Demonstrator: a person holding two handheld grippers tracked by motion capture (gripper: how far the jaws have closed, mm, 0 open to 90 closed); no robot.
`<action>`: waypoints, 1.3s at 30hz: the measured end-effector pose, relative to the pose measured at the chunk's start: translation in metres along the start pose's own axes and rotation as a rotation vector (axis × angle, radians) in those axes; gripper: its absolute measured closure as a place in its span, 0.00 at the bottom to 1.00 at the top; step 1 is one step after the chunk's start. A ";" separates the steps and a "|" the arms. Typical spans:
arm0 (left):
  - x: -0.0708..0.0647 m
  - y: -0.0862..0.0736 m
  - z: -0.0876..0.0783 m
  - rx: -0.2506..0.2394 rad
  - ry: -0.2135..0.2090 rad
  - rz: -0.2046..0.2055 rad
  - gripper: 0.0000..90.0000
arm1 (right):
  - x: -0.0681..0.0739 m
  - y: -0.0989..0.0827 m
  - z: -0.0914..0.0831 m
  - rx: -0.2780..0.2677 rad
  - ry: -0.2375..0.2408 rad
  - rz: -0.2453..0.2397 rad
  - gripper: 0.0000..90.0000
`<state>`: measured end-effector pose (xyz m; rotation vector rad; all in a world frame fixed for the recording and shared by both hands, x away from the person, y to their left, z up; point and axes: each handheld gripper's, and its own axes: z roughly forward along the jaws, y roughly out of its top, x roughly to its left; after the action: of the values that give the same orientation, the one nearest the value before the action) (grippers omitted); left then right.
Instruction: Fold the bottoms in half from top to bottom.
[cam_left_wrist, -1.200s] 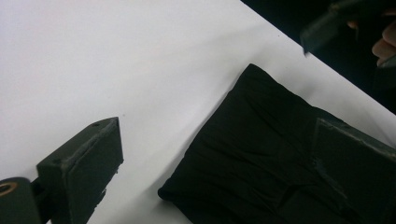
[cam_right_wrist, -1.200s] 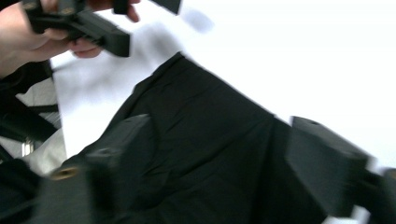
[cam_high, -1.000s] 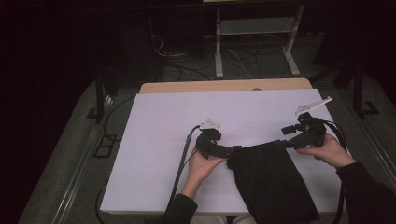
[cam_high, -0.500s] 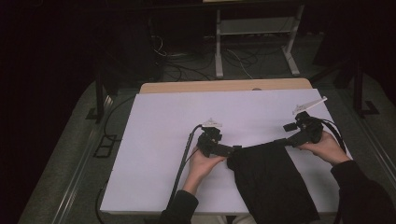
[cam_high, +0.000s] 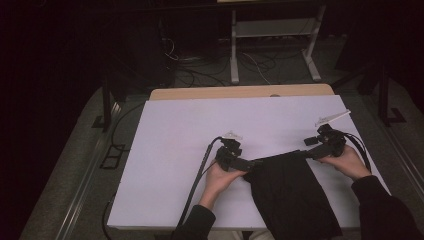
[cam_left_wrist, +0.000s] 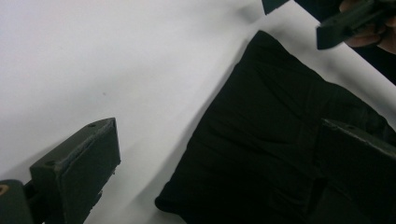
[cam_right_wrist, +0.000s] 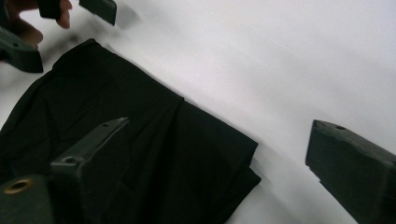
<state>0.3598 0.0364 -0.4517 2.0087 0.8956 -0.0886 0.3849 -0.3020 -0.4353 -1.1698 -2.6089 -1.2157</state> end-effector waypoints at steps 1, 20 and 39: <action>0.000 -0.001 0.001 0.006 -0.006 -0.004 0.01 | -0.002 -0.001 0.000 -0.003 0.005 0.008 0.12; -0.002 -0.008 0.002 0.052 -0.031 0.012 0.30 | -0.009 -0.011 0.013 0.054 0.071 0.001 0.43; -0.016 -0.004 -0.005 0.041 -0.022 0.092 0.93 | -0.003 -0.015 0.009 0.051 0.128 0.041 0.93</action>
<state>0.3442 0.0326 -0.4456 2.0795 0.7924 -0.0779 0.3794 -0.3038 -0.4519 -1.0931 -2.4954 -1.1684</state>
